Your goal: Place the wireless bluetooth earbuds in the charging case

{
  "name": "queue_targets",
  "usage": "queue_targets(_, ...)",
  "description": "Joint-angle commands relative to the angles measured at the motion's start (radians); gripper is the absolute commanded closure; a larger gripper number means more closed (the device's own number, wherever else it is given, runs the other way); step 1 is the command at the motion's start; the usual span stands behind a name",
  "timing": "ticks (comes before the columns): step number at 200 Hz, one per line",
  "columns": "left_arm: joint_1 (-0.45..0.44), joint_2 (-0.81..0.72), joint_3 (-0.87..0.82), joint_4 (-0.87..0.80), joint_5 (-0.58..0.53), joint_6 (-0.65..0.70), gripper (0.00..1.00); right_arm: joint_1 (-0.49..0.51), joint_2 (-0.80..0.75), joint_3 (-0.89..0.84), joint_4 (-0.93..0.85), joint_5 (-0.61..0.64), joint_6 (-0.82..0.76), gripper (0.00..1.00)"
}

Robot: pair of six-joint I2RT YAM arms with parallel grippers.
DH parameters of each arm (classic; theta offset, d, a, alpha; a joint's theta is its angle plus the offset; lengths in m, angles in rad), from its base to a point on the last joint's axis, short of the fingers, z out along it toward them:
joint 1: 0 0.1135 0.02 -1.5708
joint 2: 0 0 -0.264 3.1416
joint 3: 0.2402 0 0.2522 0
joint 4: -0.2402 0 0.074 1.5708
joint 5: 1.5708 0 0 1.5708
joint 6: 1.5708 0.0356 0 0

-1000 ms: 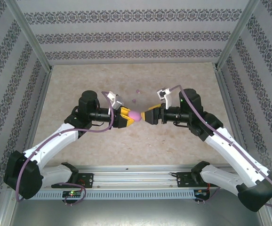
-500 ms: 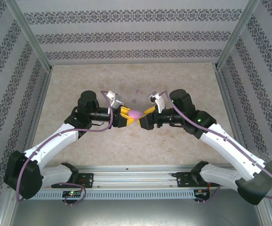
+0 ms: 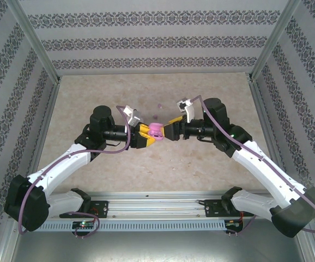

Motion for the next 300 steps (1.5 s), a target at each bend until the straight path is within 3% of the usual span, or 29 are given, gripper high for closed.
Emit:
queue_targets(1, -0.005, -0.018, -0.006, 0.059, 0.038, -0.017, 0.99, -0.003, 0.022, 0.019, 0.062, -0.048, 0.037, 0.3)
queue_targets(44, -0.004, -0.015, -0.007, 0.074, 0.046, -0.029, 0.99, -0.001, 0.046, -0.007, 0.154, -0.122, 0.091, 0.41)
queue_targets(77, -0.004, -0.017, -0.016, 0.085, 0.05, -0.033, 0.98, 0.003, 0.052, -0.03, 0.234, -0.146, 0.105, 0.66)
queue_targets(103, -0.004, -0.017, -0.023, 0.1, 0.05, -0.038, 0.98, 0.039, 0.048, -0.023, 0.216, -0.119, 0.012, 0.83)
queue_targets(142, -0.004, -0.025, -0.025, 0.101, 0.05, -0.034, 0.97, 0.088, 0.036, -0.005, 0.169, -0.036, -0.106, 0.94)
queue_targets(161, -0.004, -0.03, -0.026, 0.084, 0.048, -0.018, 0.88, 0.119, 0.014, 0.004, 0.14, 0.04, -0.184, 0.96)
queue_targets(185, -0.004, -0.047, -0.031, 0.071, 0.031, 0.001, 0.64, 0.168, -0.026, 0.007, 0.101, 0.177, -0.297, 0.99)
queue_targets(207, -0.004, -0.067, -0.044, 0.068, 0.015, 0.017, 0.54, 0.208, -0.062, 0.002, 0.088, 0.245, -0.364, 1.0)
queue_targets(300, -0.009, -0.087, -0.059, 0.114, 0.031, 0.016, 0.27, 0.23, -0.064, -0.001, 0.059, 0.271, -0.428, 1.0)
